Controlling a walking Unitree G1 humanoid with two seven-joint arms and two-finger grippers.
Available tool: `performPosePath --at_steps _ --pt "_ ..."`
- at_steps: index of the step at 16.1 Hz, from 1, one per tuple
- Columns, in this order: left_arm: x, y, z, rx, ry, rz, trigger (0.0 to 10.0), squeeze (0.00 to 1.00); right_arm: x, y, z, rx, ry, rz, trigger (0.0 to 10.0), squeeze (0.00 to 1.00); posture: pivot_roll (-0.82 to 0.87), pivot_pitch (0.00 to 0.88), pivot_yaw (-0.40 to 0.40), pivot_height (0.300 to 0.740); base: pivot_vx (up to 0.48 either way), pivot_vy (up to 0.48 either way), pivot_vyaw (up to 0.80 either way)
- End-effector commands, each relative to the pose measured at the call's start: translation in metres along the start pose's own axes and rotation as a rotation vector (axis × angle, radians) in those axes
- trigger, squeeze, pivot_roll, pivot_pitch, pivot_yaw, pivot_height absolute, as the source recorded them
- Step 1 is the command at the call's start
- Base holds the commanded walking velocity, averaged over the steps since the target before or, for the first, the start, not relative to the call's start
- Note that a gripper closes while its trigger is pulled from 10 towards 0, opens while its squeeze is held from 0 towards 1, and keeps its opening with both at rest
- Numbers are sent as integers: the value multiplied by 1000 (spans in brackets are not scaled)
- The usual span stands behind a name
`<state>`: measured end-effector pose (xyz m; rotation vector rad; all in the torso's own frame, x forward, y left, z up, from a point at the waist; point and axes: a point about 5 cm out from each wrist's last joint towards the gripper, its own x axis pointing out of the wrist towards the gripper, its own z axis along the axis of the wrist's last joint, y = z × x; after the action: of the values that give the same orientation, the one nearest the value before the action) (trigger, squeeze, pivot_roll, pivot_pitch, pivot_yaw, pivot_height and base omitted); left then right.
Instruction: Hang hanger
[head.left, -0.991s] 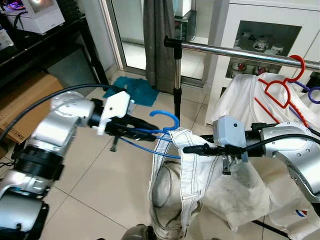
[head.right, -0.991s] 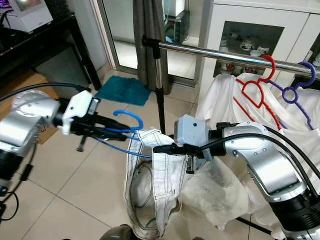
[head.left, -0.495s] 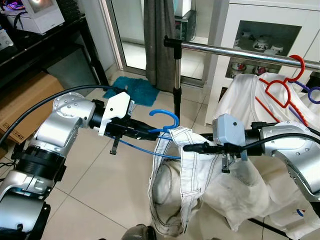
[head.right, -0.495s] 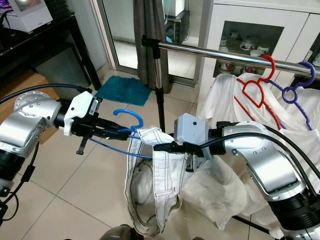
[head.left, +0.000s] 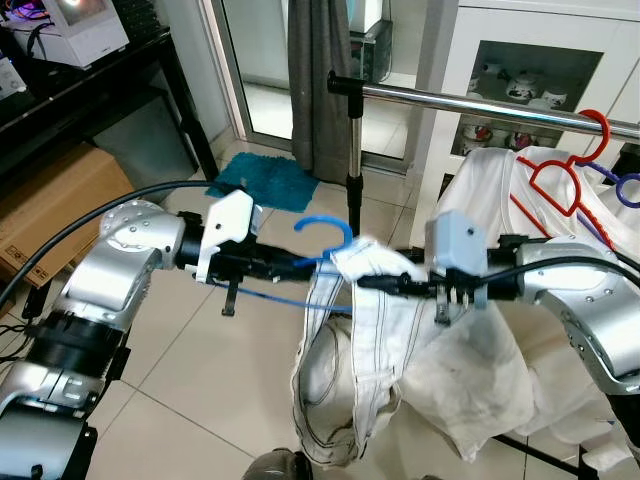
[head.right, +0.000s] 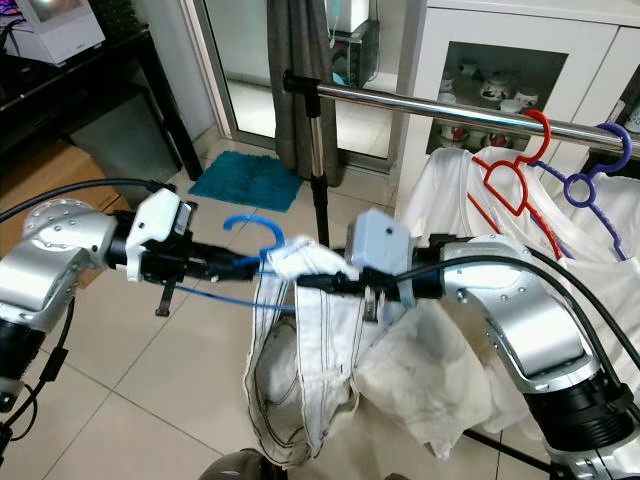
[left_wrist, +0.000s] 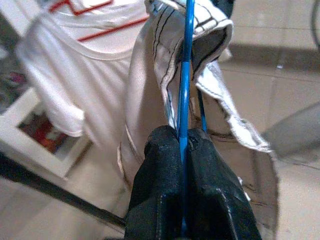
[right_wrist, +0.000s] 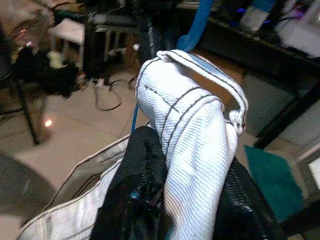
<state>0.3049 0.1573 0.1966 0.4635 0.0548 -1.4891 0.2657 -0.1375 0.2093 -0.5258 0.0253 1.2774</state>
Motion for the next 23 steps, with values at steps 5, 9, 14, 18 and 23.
performPosePath --at_steps 5,9,14,18,23 --pt "-1 1 8 -14 -106 253 0 0 -6 -3 22 14 -154 -197 10000 1000 -45 67 126 740 0 0 0" --pt "3 -5 12 -18 -131 305 0 0 -1 5 20 8 -144 -259 10000 0 -53 71 132 740 0 0 0" --pt "8 -14 15 10 -97 270 0 0 5 8 8 -11 -51 -282 10000 1000 -51 68 134 740 0 0 0" --pt "3 -16 14 17 -61 249 0 0 -4 4 0 -93 47 -247 10000 1000 -57 53 136 740 0 0 0" --pt "3 -14 12 9 -79 309 0 0 -10 -3 8 -50 -42 -301 10000 1000 -59 45 133 740 0 0 0"
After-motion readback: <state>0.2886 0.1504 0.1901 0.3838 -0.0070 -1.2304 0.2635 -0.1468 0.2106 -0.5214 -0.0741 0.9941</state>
